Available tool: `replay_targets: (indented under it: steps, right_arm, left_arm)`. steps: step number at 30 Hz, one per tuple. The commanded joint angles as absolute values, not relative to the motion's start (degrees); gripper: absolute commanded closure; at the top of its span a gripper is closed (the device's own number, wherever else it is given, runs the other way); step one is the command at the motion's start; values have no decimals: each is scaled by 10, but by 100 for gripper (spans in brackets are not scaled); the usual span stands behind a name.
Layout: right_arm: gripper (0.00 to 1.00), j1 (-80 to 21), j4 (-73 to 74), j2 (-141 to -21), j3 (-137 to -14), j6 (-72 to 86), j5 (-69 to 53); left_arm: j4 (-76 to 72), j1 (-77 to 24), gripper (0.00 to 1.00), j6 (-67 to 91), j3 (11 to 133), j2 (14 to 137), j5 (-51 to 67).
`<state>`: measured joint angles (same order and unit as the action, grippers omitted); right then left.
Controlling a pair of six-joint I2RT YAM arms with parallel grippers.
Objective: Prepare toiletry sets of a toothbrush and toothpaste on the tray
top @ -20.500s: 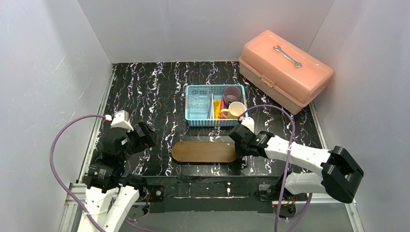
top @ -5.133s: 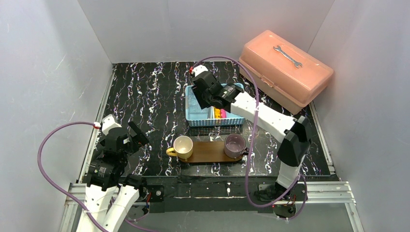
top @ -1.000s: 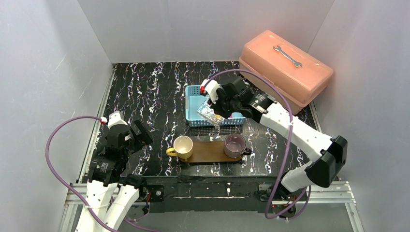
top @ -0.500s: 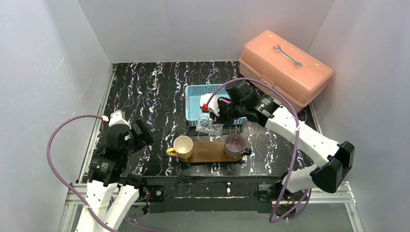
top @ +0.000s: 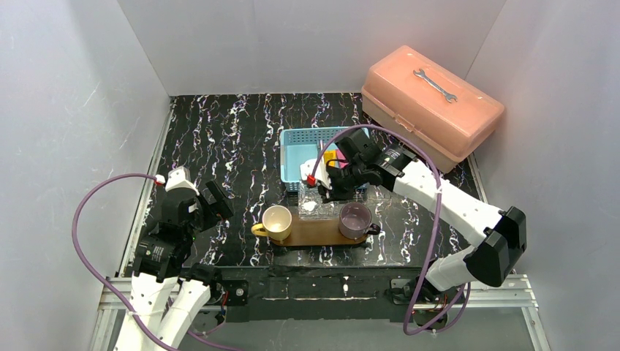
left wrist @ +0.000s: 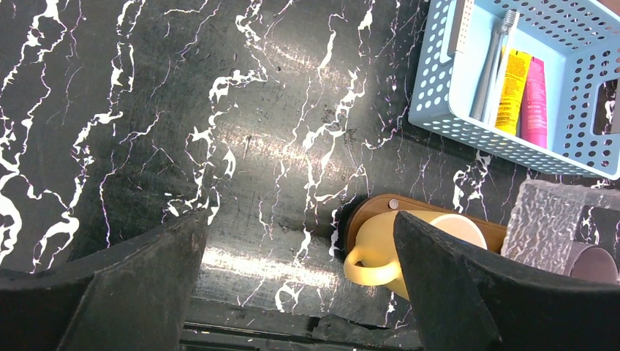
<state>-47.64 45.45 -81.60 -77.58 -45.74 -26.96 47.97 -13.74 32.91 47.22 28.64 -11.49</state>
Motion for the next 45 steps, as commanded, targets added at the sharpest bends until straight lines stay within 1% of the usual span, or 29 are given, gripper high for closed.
replay_targets:
  steps: [1,20,45]
  right_arm:
    - [99,-478,439,-818,-755,-475,-302]
    - [99,-522,337,-843,-683,-413,-248]
    - [93,-539,372,-864,-659,-412,-249]
  left_arm:
    - [476,-137,2,319,465,280,-113]
    - [476,-137,2,318,465,282,-113]
    - [476,-136,2,318,465,283,-113]
